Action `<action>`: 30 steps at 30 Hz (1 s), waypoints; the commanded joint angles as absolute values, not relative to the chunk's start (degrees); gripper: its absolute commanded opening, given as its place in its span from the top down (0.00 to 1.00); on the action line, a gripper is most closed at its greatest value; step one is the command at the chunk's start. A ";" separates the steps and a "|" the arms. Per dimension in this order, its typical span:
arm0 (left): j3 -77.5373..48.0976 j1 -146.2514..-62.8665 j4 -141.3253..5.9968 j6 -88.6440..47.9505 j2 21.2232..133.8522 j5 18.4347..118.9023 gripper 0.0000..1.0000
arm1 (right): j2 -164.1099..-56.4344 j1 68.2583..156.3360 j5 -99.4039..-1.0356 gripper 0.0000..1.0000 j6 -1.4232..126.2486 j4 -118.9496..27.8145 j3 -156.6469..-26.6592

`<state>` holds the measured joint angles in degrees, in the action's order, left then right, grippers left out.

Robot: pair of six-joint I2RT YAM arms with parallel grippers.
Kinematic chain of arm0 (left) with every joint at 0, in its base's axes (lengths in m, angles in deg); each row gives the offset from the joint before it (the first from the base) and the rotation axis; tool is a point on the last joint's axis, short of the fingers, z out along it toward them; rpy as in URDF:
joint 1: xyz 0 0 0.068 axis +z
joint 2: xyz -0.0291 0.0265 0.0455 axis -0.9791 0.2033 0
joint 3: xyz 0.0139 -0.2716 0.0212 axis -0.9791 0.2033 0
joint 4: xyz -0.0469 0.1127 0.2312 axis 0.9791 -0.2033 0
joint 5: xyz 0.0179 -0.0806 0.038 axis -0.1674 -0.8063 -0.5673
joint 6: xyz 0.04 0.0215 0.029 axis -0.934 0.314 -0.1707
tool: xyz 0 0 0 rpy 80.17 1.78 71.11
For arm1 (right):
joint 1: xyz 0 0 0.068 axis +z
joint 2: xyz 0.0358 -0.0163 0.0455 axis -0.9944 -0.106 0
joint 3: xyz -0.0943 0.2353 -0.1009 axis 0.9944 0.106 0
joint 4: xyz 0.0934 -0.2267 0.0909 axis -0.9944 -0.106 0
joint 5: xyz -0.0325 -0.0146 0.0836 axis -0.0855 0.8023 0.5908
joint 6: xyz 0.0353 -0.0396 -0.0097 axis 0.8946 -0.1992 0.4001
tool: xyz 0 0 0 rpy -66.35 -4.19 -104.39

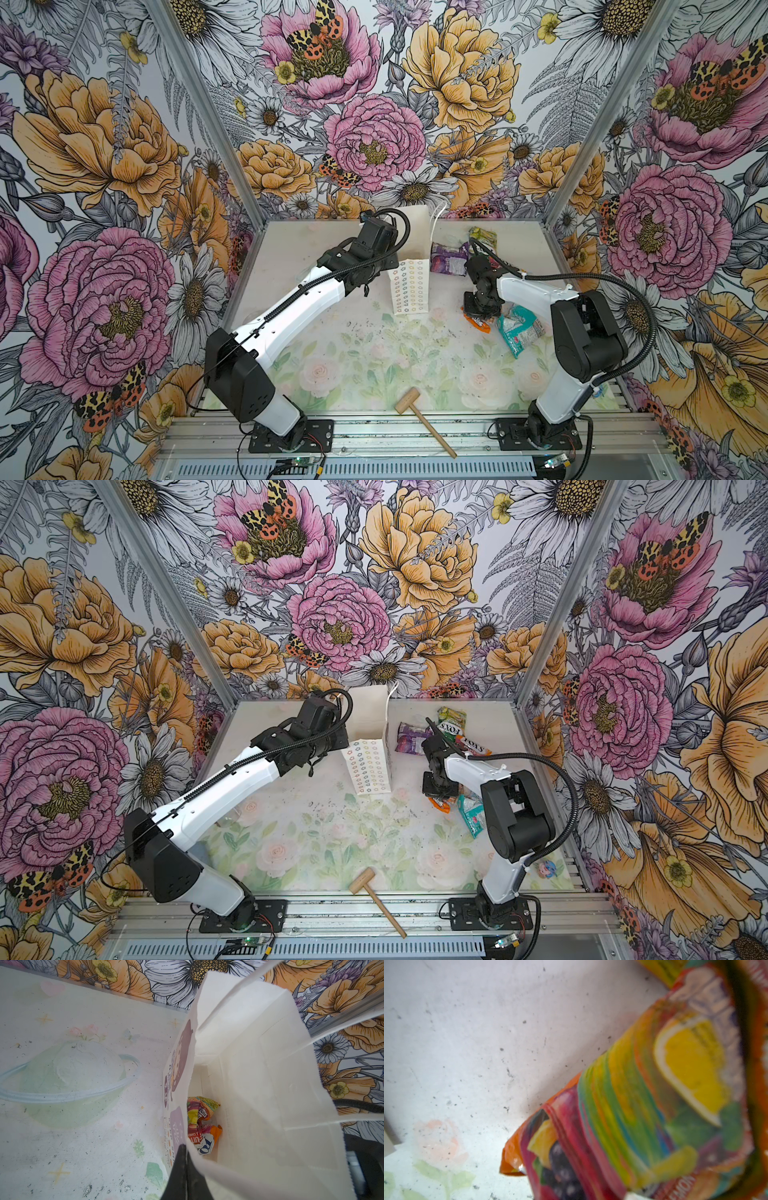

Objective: Place the snacks into the paper bag
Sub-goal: 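Grasp the next orange FOX'S Fruits packet with the right gripper, then lift the orange FOX'S packet up toward the bag with the right gripper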

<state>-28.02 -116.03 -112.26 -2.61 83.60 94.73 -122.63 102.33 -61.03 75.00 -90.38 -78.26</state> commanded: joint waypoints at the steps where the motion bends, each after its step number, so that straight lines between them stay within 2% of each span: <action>1: -29.19 -116.32 -111.52 -2.85 83.87 94.14 1.00 | -121.75 102.18 -56.89 1.00 73.72 -88.34 -77.41; 18: -28.85 -116.28 -111.50 -2.85 83.56 94.21 1.00 | -106.37 99.69 -45.00 1.00 70.52 -89.63 -88.49; 24: -28.94 -116.24 -111.43 -2.94 83.55 94.04 1.00 | -104.25 98.83 -43.85 1.00 68.33 -90.63 -98.07; 30: -29.21 -116.26 -111.43 -2.94 83.79 93.87 1.00 | -106.88 98.68 -41.84 1.00 67.10 -90.45 -114.80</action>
<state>-28.02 -116.03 -112.24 -2.61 83.60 94.73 -106.78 98.88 -44.07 68.96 -92.90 -107.46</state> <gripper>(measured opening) 0.050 0.192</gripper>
